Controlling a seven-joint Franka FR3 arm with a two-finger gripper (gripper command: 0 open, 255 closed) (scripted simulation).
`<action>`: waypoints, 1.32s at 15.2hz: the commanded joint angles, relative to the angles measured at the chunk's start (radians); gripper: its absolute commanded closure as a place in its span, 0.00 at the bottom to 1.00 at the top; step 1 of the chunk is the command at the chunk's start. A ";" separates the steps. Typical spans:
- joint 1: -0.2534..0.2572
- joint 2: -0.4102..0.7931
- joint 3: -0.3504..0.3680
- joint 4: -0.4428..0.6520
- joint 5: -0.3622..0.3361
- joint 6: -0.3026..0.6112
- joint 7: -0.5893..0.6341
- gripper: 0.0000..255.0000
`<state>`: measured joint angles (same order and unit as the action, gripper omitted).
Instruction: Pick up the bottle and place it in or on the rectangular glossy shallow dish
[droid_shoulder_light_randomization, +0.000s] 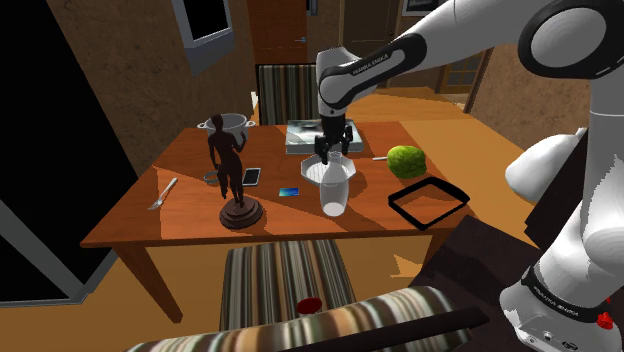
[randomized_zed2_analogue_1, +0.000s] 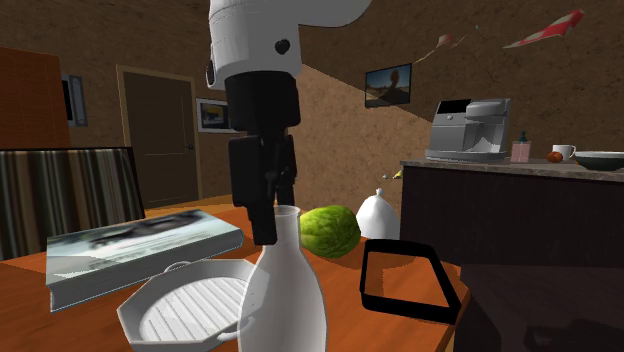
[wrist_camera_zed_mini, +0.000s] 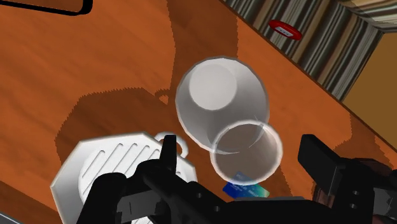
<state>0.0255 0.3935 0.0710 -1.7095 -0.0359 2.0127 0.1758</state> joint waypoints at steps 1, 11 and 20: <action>0.001 0.001 0.000 -0.005 0.000 0.006 0.001 0.00; 0.001 0.000 0.000 -0.006 0.000 0.006 0.001 1.00; 0.001 -0.020 0.001 0.020 0.002 -0.040 0.000 1.00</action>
<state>0.0267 0.3768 0.0724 -1.6962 -0.0344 1.9830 0.1771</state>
